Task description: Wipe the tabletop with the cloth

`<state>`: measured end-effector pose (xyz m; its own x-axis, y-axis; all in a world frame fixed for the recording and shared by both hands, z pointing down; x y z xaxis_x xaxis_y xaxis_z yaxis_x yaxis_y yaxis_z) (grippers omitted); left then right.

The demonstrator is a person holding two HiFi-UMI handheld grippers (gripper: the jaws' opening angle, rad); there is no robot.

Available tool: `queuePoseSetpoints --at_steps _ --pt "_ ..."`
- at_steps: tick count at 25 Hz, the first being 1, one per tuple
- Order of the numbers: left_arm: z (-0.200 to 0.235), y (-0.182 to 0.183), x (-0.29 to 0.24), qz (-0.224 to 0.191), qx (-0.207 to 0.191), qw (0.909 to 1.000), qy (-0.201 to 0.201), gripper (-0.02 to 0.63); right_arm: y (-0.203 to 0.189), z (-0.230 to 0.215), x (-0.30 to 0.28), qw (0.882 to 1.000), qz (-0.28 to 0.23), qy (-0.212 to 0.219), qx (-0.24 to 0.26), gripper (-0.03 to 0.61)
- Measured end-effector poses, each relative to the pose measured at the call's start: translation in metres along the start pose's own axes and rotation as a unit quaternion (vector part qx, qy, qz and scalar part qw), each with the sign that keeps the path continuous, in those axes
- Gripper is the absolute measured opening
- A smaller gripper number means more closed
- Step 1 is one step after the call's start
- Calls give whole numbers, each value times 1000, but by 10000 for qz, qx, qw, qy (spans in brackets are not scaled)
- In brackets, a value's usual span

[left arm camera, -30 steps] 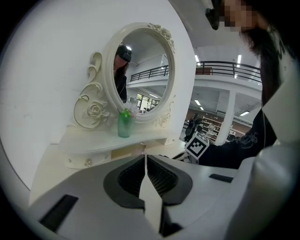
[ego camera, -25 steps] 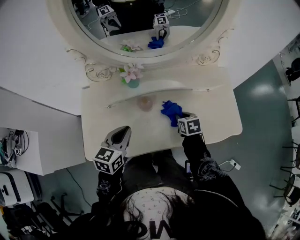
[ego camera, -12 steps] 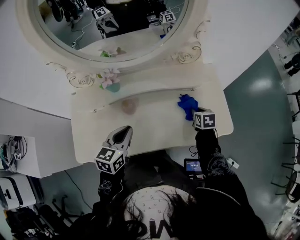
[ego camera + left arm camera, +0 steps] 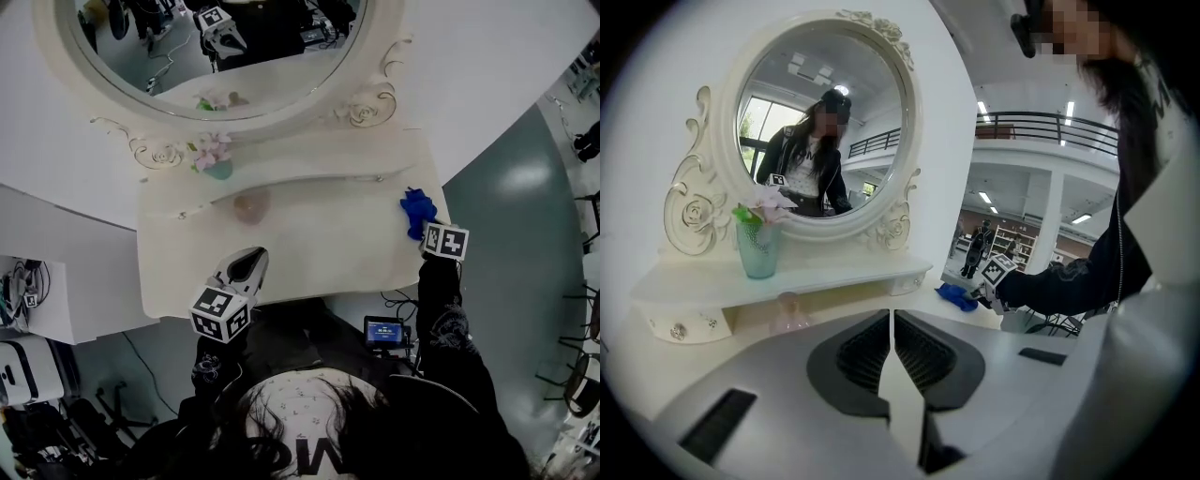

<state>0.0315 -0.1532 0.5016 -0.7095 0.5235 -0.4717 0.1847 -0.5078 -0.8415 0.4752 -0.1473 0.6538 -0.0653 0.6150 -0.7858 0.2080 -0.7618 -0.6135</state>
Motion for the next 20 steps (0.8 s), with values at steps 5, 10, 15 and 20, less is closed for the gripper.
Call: queuePoseSetpoints --at_steps 5,10,15,20 --pt "7 -4 13 -39 64 9999 105 -6 -3 -16 10 9994 60 -345 -68 84" --pt "24 -12 35 -104 199 9994 249 -6 12 17 31 9994 -261 -241 -54 84" --pt "57 -24 69 -199 400 9982 399 -6 32 95 61 9976 -659 214 3 83" --pt "101 -36 117 -293 535 9967 531 -6 44 205 91 9911 -1021 842 144 84"
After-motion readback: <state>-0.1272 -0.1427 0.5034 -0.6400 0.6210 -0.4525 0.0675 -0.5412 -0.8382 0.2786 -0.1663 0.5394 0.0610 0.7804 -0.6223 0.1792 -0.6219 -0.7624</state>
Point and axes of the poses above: the fingertips, and each gripper's own axes: x backward along the fingers, z to its left, y out of its top, the point moved 1 cm from there along x, backward along the fingers, and after that the axes turned 3 degrees about x, right-handed, at the moved point
